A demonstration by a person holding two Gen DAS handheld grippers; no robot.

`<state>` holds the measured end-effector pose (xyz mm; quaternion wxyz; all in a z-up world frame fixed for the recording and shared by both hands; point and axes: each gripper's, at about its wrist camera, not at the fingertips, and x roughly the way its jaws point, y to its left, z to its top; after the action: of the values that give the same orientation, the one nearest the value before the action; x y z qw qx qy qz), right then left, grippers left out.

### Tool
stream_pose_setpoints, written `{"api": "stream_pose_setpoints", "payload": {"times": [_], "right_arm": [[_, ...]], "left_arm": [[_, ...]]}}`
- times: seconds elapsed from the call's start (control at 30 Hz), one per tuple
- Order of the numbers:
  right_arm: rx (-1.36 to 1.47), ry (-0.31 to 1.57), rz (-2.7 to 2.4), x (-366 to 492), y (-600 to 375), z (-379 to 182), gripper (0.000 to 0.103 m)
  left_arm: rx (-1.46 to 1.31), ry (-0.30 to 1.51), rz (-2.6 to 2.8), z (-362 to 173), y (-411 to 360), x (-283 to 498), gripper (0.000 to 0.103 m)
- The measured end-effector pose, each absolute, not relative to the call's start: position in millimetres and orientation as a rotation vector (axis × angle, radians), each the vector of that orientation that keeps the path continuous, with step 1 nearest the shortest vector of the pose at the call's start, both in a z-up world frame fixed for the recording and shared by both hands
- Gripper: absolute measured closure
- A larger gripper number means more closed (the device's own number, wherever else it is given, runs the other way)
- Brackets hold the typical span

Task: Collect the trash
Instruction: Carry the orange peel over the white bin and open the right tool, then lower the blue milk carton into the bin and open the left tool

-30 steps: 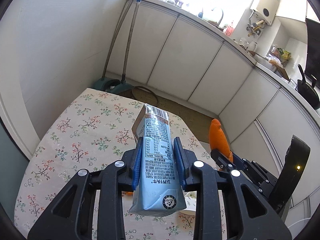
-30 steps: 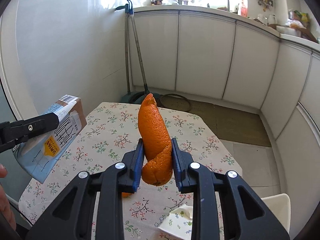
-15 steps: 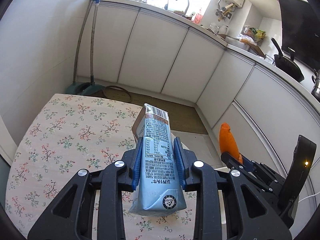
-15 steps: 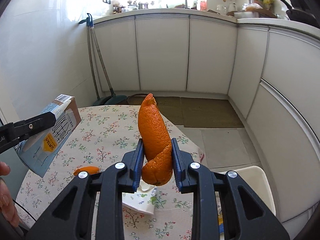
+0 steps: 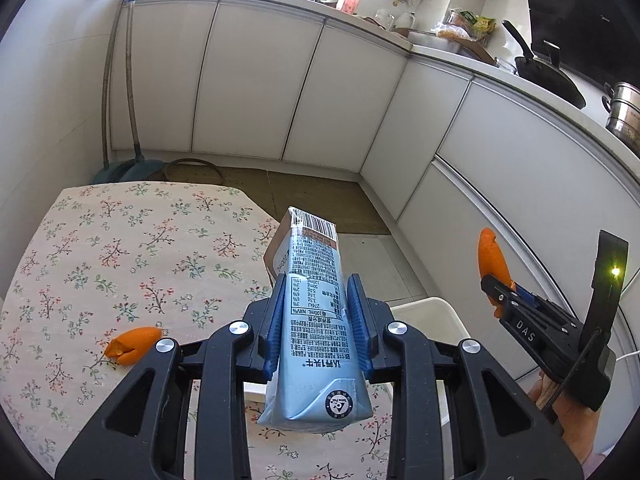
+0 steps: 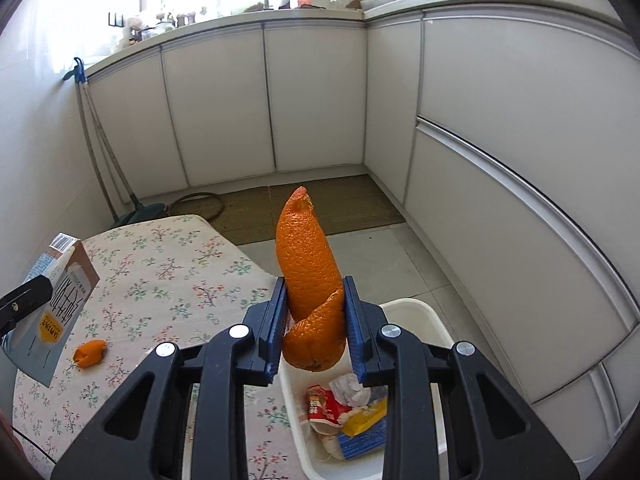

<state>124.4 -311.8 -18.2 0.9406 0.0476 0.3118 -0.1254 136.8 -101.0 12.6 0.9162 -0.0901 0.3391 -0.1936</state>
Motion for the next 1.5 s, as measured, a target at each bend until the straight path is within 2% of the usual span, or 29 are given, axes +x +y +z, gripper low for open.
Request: {"api": "stream_pose_setpoints", "payload": {"times": [0.13, 0.17, 0.2, 0.27, 0.4, 0.57, 1.27, 1.33, 1.4, 1.5], "right_arm": [[0.119, 0.653, -0.303, 118, -333, -24, 0.072], [0.124, 0.655, -0.316, 116, -338, -25, 0.067], [0.129, 0.654, -0.325, 114, -344, -25, 0.056], [0.137, 0.644, -0.353, 108, -352, -25, 0.045], [0.158, 0.628, -0.402, 95, -373, -25, 0.032], [0.188, 0.626, -0.461, 80, -398, -27, 0.025], [0.282, 0.651, -0.639, 42, -471, -39, 0.014], [0.288, 0.653, -0.646, 41, -474, -40, 0.014], [0.294, 0.651, -0.648, 41, -475, -40, 0.013], [0.296, 0.65, -0.644, 42, -475, -40, 0.012]], "left_arm": [[-0.16, 0.703, -0.425, 9, -120, 134, 0.075], [-0.154, 0.703, -0.432, 9, -124, 132, 0.075], [-0.149, 0.703, -0.438, 8, -129, 131, 0.074], [-0.142, 0.704, -0.452, 7, -139, 129, 0.074], [-0.122, 0.714, -0.482, 3, -160, 127, 0.074], [-0.098, 0.726, -0.525, -4, -188, 124, 0.074], [-0.14, 0.88, -0.699, -32, -312, 154, 0.074], [-0.156, 0.905, -0.698, -35, -316, 159, 0.071], [-0.175, 0.932, -0.699, -38, -317, 164, 0.061], [-0.163, 0.934, -0.687, -40, -314, 164, 0.057]]}}
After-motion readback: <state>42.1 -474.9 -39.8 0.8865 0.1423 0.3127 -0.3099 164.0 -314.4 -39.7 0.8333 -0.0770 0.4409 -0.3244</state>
